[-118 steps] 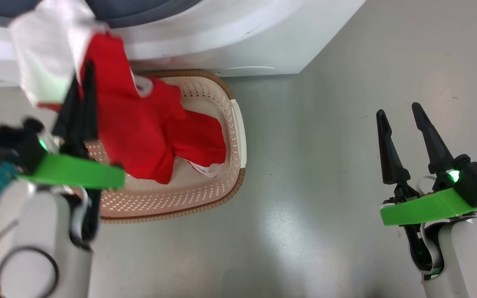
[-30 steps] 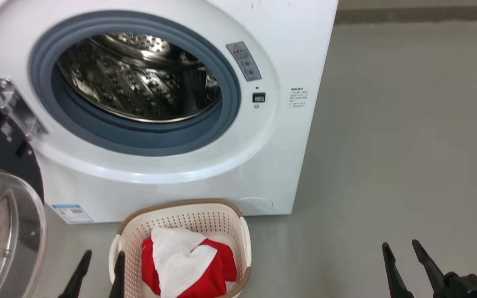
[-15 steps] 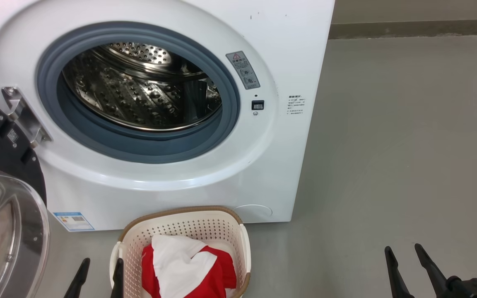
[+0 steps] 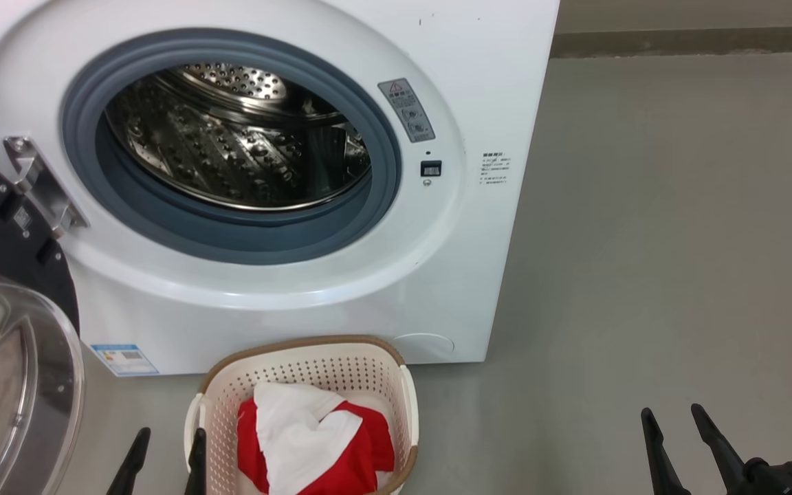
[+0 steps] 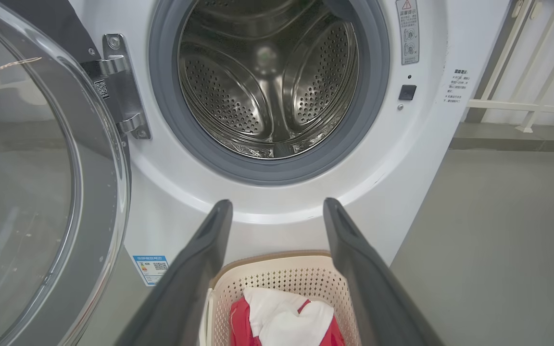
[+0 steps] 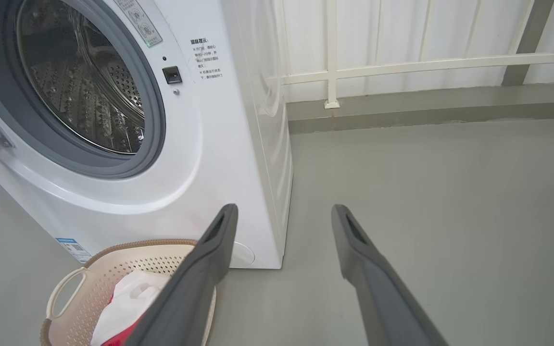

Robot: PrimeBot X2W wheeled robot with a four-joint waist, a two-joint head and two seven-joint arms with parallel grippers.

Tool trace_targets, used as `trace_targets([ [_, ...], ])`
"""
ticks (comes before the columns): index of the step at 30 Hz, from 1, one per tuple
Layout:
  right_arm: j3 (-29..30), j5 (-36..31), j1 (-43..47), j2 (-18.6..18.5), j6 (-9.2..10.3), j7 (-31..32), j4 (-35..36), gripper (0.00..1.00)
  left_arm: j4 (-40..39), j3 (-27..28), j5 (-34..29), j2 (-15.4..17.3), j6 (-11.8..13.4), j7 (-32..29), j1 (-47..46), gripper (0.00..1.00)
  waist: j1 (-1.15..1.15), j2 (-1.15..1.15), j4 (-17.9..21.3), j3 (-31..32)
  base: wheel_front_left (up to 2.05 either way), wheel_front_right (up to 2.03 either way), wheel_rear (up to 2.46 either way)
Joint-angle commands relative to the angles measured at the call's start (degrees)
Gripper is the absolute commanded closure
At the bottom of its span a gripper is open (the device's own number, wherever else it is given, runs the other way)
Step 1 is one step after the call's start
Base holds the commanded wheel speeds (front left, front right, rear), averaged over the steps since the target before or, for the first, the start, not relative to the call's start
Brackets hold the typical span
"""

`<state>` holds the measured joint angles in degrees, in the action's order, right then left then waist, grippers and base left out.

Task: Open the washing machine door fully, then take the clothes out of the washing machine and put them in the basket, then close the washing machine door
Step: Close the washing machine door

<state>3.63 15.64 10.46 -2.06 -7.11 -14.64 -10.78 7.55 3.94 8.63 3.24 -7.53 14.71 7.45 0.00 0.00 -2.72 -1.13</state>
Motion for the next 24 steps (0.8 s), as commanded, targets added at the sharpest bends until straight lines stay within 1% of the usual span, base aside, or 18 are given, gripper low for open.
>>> trace_targets([
  [1, -0.9, -0.2, -0.9, -0.8, -0.37, -0.4, 1.4, 0.00, -1.3, 1.9, 0.2, 0.7, 0.0, 0.3, -1.5, 0.00, 0.00, 0.00, -0.1, -0.2, -0.82, 0.82, 0.00],
  [17, -1.0, 0.0, -1.2, -0.8, -0.37, -0.4, 1.6, 0.00, -2.0, 1.8, 0.3, 1.0, 0.0, 0.3, -2.0, 0.00, 0.00, 0.00, -0.2, -1.2, -1.40, 1.32, 0.09],
  [24, -1.3, 0.1, -1.3, -0.8, -0.37, -0.4, 1.7, 0.00, -2.0, 1.9, 0.9, 1.3, 0.0, 0.3, -2.0, 0.00, 0.00, 0.00, -0.1, -1.5, -1.06, 0.77, 0.29],
])
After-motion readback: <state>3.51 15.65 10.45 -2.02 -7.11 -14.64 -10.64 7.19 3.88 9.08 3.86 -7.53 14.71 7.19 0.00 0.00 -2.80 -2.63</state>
